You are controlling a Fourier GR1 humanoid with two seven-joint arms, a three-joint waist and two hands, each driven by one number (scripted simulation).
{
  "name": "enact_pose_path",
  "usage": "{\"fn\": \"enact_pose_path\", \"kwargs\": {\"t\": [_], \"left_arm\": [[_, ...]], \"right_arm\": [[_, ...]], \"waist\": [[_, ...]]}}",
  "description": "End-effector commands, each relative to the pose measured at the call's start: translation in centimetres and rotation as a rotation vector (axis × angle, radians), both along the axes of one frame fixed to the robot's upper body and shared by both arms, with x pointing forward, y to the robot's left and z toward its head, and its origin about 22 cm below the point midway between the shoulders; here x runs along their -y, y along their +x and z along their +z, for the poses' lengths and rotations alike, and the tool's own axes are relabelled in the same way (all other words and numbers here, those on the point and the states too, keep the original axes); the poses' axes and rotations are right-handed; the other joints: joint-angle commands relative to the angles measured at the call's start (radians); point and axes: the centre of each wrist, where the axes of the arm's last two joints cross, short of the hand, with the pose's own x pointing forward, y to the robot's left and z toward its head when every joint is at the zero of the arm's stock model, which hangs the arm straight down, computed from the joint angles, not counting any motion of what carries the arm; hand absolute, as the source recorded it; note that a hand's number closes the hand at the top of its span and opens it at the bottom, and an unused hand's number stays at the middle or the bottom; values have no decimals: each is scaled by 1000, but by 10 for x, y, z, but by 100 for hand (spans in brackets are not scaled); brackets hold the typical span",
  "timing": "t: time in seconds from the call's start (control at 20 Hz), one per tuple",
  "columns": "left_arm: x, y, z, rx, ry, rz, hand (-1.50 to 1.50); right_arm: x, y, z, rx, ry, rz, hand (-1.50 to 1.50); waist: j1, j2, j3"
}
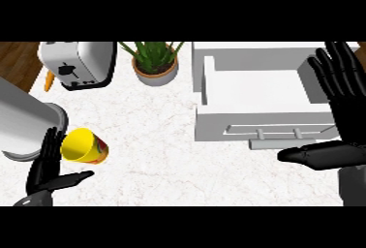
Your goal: Pick up the cup, place it into the drawer and close the drawer
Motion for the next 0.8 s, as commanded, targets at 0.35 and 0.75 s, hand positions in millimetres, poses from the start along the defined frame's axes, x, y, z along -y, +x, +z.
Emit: {"fn": "enact_pose_path", "kwargs": {"t": [0.35, 0.75], "left_arm": [[10, 10, -2, 53, -23, -51, -150], [17, 30, 7, 83, -106, -120, -150]], "right_arm": [[2, -7, 2, -3, -1, 17, -150], [-1, 7, -1, 13, -14, 5, -150]], "waist": [[-11, 6, -5], [-8, 8, -4]]}}
